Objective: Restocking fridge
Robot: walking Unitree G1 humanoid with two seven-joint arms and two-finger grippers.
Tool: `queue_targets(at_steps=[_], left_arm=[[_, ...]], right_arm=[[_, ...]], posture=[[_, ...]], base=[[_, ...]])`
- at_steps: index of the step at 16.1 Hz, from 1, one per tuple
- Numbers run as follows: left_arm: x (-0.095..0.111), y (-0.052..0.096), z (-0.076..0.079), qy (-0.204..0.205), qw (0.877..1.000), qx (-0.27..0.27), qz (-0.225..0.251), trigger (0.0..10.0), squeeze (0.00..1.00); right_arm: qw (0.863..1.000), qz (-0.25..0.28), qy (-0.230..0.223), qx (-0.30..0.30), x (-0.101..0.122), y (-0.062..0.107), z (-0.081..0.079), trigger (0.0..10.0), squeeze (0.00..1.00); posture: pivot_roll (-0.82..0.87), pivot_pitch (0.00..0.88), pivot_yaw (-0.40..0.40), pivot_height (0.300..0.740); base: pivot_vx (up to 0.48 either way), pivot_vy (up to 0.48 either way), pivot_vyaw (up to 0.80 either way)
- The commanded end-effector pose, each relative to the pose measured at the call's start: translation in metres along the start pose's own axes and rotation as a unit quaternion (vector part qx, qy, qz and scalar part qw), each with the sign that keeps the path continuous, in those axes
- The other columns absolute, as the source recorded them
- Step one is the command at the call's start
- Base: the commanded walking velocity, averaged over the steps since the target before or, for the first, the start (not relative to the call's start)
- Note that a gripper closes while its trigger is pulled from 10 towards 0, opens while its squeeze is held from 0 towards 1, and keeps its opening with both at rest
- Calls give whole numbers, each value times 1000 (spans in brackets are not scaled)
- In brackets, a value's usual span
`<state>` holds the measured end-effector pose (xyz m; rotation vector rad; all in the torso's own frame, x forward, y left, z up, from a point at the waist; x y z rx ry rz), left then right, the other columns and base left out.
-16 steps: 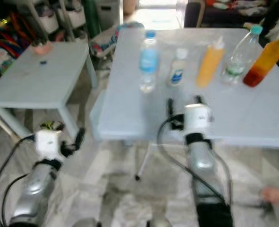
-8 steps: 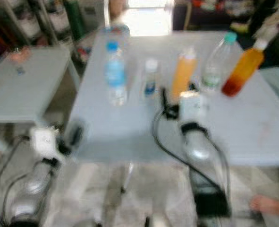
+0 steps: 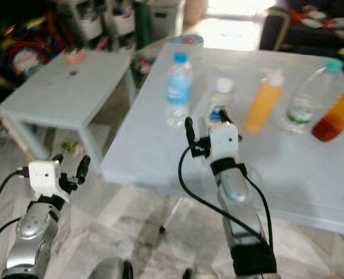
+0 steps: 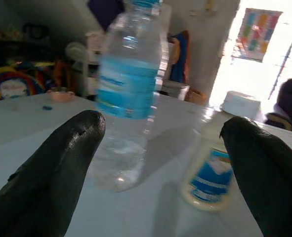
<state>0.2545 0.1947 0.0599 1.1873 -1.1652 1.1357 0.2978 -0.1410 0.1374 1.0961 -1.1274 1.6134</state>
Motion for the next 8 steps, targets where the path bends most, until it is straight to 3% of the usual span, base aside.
queue_targets(at_steps=[1, 4, 8], left_arm=[[-1, 3, -2, -12, 1000, 2, -8, 10000, 0], [-3, 10, -4, -23, 1000, -1, -16, 10000, 0], [0, 10, -9, -26, 1000, 7, -12, 10000, 0]], right_arm=[[1000, 27, -1, 12, 15, -9, -5, 10000, 0], [998, 59, -5, 23, 33, -28, -11, 10000, 0], [994, 107, -2, -3, 63, -47, -1, 10000, 0]], posture=[[16, 64, 28, 740], [31, 75, 38, 740], [37, 76, 34, 740]], base=[[0, 0, 763], [0, 0, 729], [0, 0, 0]])
Point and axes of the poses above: a point about 5 cm out from each wrist's last joint towards the gripper, its own y axis pointing back from the gripper into the wrist, its own x axis along the axis of the wrist's last joint, z = x × y, the point moved 1 cm from there along -y, pointing out of the wrist towards the gripper, and after that the axes turned 2 degrees about y, right-handed, at the moved point
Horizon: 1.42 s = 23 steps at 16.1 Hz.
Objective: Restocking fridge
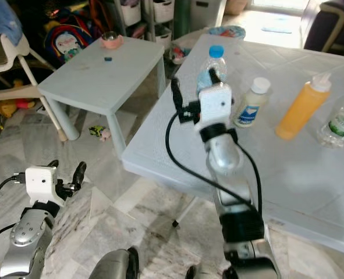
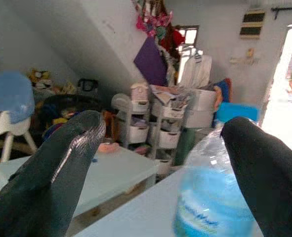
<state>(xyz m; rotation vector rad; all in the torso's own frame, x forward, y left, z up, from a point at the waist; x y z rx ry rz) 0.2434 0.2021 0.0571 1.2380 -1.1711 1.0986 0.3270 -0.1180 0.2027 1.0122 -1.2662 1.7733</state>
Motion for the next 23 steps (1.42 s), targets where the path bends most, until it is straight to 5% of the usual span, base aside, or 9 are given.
queue_targets(at_steps=[1, 8, 16, 17, 19, 23], left_arm=[[4, -1, -1, -4, 1000, 2, 3, 10000, 0], [4, 0, 6, -6, 1000, -21, -2, 10000, 0], [0, 7, 12, -12, 999, -44, -12, 10000, 0], [0, 7, 12, -13, 999, -44, -13, 10000, 0], [0, 6, 12, -14, 999, -47, -15, 10000, 0], [-1, 5, 10, -18, 998, -51, -18, 10000, 0]], right_arm=[[999, 16, 23, -30, 10, -7, 13, 10000, 0], [995, 17, 69, -64, 15, -24, 46, 10000, 0], [999, -18, 45, -3, 16, -66, 34, 10000, 0], [999, -19, 36, 3, 16, -71, 31, 9490, 0], [999, -23, 34, 14, 16, -76, 27, 510, 0], [998, -55, 17, 17, 13, -81, 22, 0, 0]], posture=[[38, 80, 35, 740], [42, 94, 42, 740], [67, 97, 42, 740], [68, 98, 46, 740], [69, 95, 48, 740], [66, 90, 46, 740]], base=[[0, 0, 0], [0, 0, 0], [0, 0, 0], [0, 0, 0], [0, 0, 0], [0, 0, 0]])
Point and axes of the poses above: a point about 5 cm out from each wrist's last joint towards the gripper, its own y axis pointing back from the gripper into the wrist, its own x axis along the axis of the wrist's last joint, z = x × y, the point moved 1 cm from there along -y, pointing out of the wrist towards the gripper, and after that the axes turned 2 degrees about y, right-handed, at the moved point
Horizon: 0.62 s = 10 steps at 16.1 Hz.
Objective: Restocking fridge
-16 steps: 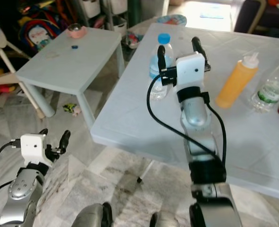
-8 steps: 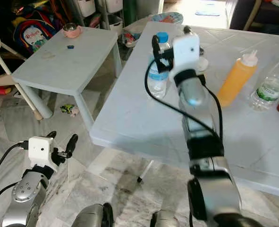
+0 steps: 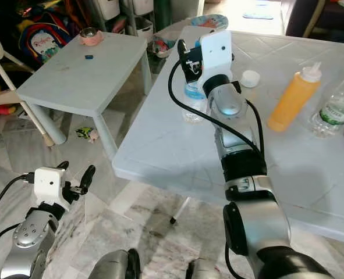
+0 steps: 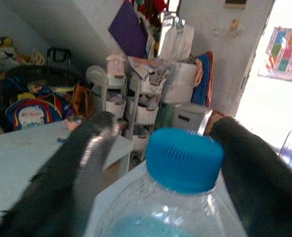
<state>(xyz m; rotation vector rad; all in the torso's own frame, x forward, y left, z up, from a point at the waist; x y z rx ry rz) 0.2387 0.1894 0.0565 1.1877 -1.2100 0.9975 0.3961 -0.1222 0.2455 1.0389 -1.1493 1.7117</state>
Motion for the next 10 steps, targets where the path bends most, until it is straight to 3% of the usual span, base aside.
queue_targets(at_steps=[1, 10], left_arm=[[0, 1, -3, -6, 1000, -1, -6, 10000, 0], [-4, 0, 3, 2, 1000, -11, -12, 10000, 0]], right_arm=[[1000, -4, -2, 6, 4, -4, -4, 0, 0], [999, -37, 5, 4, -7, -2, -1, 0, 0]], posture=[[66, 90, 45, 740], [56, 82, 48, 740]], base=[[0, 0, 0], [0, 0, 0]])
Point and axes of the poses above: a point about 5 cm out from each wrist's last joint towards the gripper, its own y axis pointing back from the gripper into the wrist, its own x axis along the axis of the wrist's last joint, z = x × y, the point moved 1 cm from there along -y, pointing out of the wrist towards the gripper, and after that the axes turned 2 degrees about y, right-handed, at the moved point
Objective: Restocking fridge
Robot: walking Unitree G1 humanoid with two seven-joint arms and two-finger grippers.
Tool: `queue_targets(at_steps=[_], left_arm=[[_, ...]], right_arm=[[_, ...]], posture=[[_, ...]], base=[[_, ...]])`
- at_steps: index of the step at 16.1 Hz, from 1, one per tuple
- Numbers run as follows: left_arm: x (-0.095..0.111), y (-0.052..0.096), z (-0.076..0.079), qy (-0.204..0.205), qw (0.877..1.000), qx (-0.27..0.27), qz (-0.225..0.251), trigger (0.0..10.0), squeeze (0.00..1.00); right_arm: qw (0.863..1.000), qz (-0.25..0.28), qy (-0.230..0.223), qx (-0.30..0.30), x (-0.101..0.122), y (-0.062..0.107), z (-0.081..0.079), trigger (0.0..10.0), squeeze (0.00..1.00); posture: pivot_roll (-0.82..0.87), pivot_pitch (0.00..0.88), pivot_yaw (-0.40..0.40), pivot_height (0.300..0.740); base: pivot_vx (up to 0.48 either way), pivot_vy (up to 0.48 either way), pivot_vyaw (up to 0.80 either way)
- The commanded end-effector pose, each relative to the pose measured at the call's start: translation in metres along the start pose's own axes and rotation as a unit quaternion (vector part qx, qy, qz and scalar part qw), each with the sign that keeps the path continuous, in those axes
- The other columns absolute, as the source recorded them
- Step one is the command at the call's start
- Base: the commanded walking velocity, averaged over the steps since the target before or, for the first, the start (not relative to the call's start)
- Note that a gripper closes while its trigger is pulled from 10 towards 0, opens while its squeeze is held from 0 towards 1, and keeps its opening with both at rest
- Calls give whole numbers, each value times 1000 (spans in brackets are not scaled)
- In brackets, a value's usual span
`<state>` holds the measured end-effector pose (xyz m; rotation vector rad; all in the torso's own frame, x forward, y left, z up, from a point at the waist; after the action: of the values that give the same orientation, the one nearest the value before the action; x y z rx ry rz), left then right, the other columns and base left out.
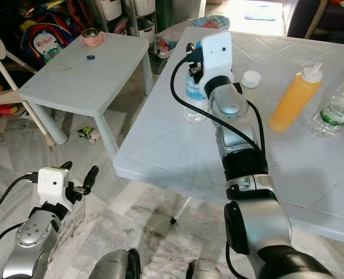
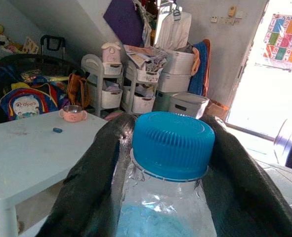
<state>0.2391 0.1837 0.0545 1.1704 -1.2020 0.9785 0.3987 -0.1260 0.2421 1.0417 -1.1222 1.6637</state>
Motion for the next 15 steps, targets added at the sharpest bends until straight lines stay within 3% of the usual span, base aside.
queue_targets(at_steps=[1, 4, 7, 8, 9, 11, 15], left_arm=[[-6, 2, -1, 15, 1000, -1, -22, 10000, 0], [-11, 2, -3, 23, 999, 17, -42, 10000, 0], [-13, -3, -3, 29, 998, 24, -43, 10000, 0], [-11, -9, 0, 29, 998, 20, -43, 10000, 0], [-9, -12, 1, 29, 999, 18, -42, 10000, 0], [-6, -15, 4, 34, 998, 16, -40, 10000, 0], [-9, -14, 9, 38, 998, 10, -43, 10000, 0]], right_arm=[[1000, -14, 2, 12, -3, 0, -5, 0, 0], [1000, 25, -2, 15, 14, 6, -10, 0, 0], [997, 69, -43, 12, 13, 31, -21, 0, 0], [990, 106, -88, 15, 28, 40, -27, 2784, 0], [985, 135, -102, 30, 41, 46, -34, 10000, 0], [983, 134, -113, 51, 41, 62, -45, 10000, 0], [985, 115, -114, 66, 35, 75, -46, 10000, 0]], posture=[[58, 78, 55, 740], [59, 80, 52, 740], [40, 67, 50, 740], [37, 62, 50, 740], [30, 66, 47, 740], [28, 64, 42, 740], [22, 68, 39, 740]], base=[[0, 0, 0], [0, 0, 0], [0, 0, 0], [-281, 0, 0], [-304, 0, 0], [-306, 0, 0], [-307, 0, 0]])
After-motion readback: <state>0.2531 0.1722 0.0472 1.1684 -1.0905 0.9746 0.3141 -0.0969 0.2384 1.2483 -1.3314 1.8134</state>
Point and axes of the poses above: a point about 5 cm out from each wrist's last joint towards the gripper, its own y axis pointing back from the gripper into the wrist, its own x axis along the axis of the wrist's last joint, z = x × y, the point moved 1 cm from there along -y, pointing out of the wrist towards the gripper, and after that the axes turned 2 degrees about y, right-handed, at the moved point
